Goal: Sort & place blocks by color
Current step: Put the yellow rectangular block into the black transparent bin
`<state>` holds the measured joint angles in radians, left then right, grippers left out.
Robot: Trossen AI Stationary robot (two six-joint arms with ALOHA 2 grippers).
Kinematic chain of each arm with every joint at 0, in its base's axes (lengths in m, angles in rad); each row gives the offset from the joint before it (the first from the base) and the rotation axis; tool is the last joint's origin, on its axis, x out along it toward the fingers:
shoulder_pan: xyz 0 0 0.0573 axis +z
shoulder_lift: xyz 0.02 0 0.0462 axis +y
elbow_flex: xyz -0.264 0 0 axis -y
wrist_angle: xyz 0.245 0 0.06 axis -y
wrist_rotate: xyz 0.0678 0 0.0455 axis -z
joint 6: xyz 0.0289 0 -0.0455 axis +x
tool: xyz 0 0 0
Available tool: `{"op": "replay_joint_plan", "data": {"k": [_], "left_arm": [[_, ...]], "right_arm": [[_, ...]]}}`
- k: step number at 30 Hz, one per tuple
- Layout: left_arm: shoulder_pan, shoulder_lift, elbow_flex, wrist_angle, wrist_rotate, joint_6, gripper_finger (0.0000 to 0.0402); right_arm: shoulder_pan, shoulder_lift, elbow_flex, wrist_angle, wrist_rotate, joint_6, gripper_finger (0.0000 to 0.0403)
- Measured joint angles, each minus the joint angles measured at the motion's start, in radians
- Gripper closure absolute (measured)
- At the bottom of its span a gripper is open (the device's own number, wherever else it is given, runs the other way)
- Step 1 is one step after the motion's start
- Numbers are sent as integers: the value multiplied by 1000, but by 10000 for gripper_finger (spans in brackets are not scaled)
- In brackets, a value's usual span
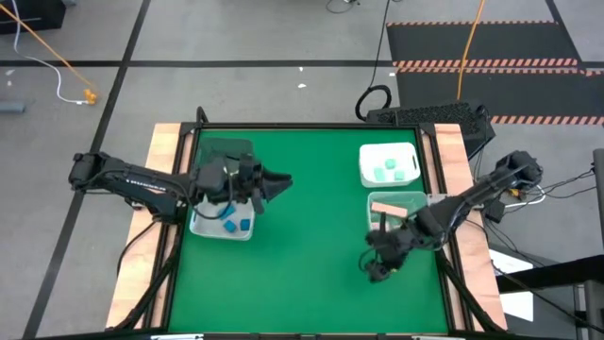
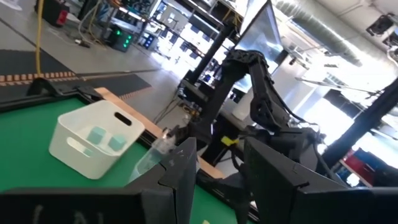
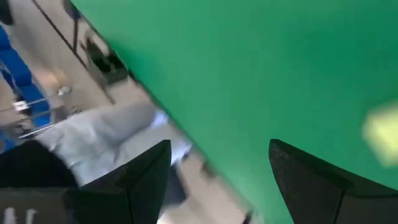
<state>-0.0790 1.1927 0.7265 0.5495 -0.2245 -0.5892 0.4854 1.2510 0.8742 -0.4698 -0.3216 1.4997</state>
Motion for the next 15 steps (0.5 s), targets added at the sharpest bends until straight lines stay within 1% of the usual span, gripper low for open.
{"op": "replay_joint_plan", "data": {"k": [2,5,10,15], "left_arm": [[-12,0,0,0,0,0,266],[-29,0,0,0,0,0,266],[-56,0,0,-1,0,1,266],[-83,0,0,-2,0,1,266]], "right_arm": [[21,6,0,1,-44,104,140],[45,7,0,-47,-38,218,140],[62,8,-1,-220,90,363,140],[74,45,-2,-274,222,415,140]]}}
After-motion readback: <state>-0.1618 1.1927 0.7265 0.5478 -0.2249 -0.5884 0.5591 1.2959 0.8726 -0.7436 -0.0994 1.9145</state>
